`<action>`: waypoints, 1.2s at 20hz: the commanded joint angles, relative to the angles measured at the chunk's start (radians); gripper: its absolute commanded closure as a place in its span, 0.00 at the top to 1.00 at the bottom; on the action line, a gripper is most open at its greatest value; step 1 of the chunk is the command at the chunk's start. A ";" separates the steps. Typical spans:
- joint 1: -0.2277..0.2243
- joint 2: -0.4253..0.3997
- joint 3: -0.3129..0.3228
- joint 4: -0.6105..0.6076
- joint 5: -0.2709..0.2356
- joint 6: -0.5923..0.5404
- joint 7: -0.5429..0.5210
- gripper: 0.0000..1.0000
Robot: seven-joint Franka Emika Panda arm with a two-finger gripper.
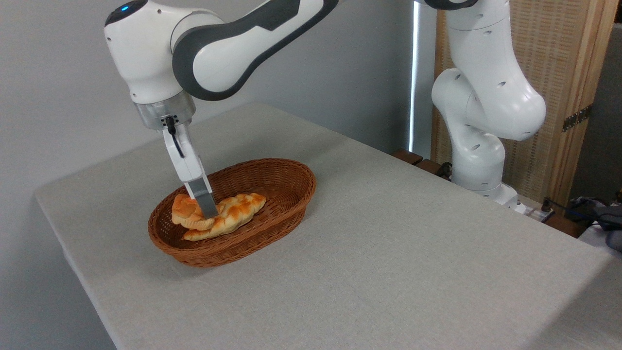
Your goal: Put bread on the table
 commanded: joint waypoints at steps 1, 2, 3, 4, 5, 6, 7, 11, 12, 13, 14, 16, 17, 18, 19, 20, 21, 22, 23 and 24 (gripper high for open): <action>0.000 -0.012 0.003 -0.004 -0.019 -0.024 -0.010 0.36; 0.000 -0.012 0.005 -0.004 -0.019 -0.024 -0.010 0.35; 0.000 -0.012 0.005 -0.003 -0.020 -0.024 -0.010 0.35; 0.000 -0.012 0.005 -0.002 -0.020 -0.024 -0.010 0.35; 0.000 -0.012 0.005 -0.002 -0.020 -0.024 -0.009 0.34; 0.000 -0.012 0.005 -0.002 -0.020 -0.023 -0.009 0.34; 0.002 -0.012 0.005 -0.002 -0.020 -0.021 -0.009 0.33; 0.003 -0.012 0.025 0.036 -0.057 -0.017 -0.009 0.33; 0.006 -0.012 0.034 0.048 -0.069 -0.017 -0.010 0.33; 0.006 -0.012 0.035 0.054 -0.077 -0.017 -0.010 0.33; 0.008 -0.012 0.037 0.059 -0.078 -0.017 -0.010 0.33; 0.008 -0.014 0.048 0.062 -0.091 -0.017 -0.012 0.33; 0.006 -0.021 0.048 0.062 -0.091 -0.018 -0.012 0.33; 0.008 -0.024 0.049 0.062 -0.091 -0.018 -0.012 0.33; 0.009 -0.027 0.049 0.062 -0.091 -0.021 -0.012 0.33; 0.028 -0.037 0.049 0.062 -0.091 -0.023 -0.012 0.33; 0.039 -0.040 0.049 0.062 -0.091 -0.026 -0.012 0.33; 0.057 -0.043 0.049 0.062 -0.089 -0.026 -0.013 0.33; 0.080 -0.053 0.049 0.062 -0.088 -0.027 -0.012 0.33; 0.107 -0.058 0.051 0.062 -0.086 -0.029 -0.010 0.33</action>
